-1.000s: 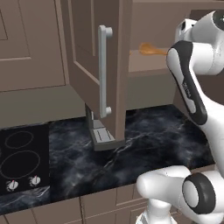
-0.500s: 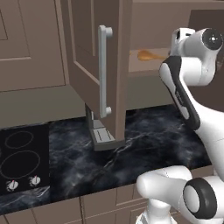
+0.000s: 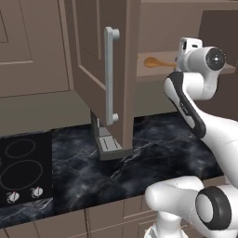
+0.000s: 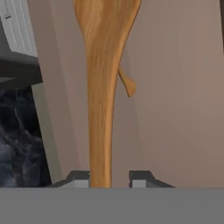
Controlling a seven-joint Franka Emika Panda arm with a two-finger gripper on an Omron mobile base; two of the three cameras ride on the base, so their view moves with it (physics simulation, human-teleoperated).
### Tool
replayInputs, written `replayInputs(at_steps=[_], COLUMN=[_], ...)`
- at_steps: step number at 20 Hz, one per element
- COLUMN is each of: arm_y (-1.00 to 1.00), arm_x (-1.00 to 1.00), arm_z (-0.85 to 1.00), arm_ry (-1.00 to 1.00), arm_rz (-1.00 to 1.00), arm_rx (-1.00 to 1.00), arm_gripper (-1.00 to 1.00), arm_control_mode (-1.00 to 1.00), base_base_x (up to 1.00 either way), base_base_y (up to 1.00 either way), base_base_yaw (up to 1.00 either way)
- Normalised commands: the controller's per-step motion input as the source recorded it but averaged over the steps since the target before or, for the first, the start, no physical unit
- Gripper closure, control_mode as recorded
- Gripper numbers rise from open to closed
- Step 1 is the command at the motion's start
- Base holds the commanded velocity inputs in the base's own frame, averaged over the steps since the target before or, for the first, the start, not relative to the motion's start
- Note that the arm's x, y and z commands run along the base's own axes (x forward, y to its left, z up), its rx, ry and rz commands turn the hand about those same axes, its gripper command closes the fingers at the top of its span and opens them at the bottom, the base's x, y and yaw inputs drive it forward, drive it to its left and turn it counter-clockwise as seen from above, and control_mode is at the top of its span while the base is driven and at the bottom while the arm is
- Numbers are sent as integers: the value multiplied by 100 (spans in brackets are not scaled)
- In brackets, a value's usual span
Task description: Organize the utensils by type. Pick up the wooden spoons from the counter and place them in the open cabinet. Then pick up the metallic utensils from the counter and place them in the open drawer.
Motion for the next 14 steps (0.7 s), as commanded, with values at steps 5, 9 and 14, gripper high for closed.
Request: replayInputs(at_steps=[5,9,14], arm_y=[-9,-10,-9], arm_x=[36,29,33], arm_z=[0,0,0], arm_ry=[-1,0,0], arm_rz=[0,0,0], arm_rx=[0,0,0], arm_gripper=[100,100,100], arm_control_mode=[-100,-100,-100], base_base_x=[0,0,0], base_base_y=[0,0,0], base_base_yaw=[0,0,0])
